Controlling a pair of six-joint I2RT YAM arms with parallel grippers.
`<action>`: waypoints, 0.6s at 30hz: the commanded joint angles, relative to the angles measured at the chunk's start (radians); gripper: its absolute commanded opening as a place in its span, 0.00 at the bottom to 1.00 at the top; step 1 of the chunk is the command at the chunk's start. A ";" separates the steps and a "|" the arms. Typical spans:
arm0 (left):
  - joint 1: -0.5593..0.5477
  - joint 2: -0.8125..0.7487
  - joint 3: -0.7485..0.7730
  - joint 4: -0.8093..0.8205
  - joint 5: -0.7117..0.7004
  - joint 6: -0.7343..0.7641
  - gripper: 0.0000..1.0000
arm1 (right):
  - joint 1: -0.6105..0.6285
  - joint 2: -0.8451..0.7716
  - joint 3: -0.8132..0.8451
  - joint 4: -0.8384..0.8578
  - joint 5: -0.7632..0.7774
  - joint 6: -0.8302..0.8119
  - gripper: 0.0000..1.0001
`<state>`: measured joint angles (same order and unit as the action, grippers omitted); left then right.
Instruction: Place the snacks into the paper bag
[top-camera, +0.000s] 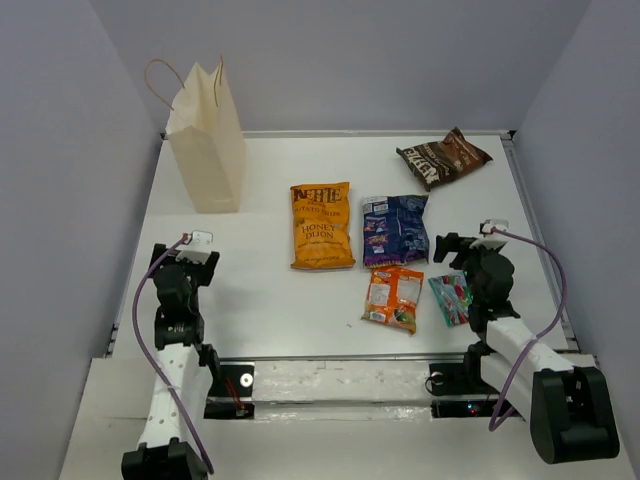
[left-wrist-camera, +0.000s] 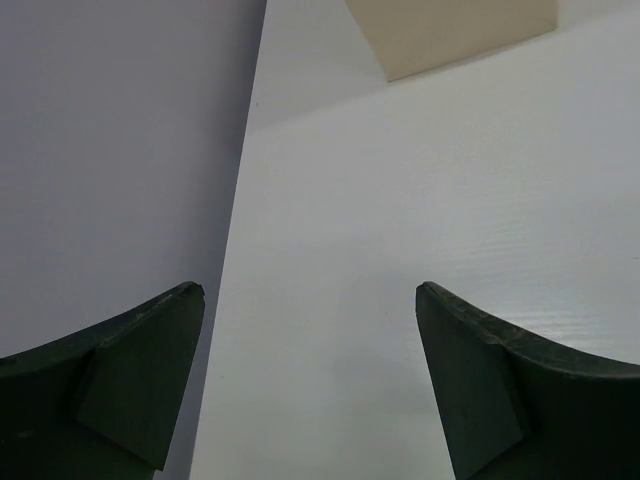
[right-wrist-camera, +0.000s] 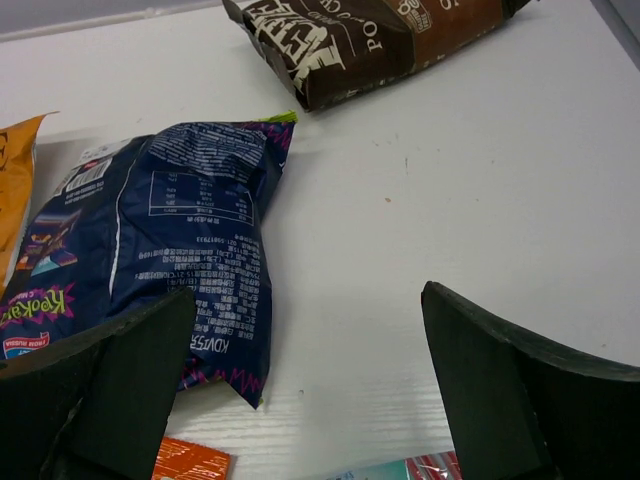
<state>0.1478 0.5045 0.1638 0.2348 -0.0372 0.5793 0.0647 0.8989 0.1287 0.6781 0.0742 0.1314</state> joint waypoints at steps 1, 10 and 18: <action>-0.002 0.038 0.075 0.060 -0.092 -0.020 0.99 | -0.006 -0.008 0.051 -0.017 0.018 0.011 1.00; 0.004 0.125 0.678 -0.273 0.033 -0.037 0.87 | -0.006 -0.035 0.219 -0.182 -0.065 -0.027 1.00; 0.012 0.783 1.627 -0.741 0.105 -0.321 0.90 | -0.006 0.061 0.489 -0.321 -0.166 -0.013 1.00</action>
<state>0.1528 1.0939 1.5848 -0.2379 0.0319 0.3859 0.0647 0.9291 0.5163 0.4244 -0.0357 0.1230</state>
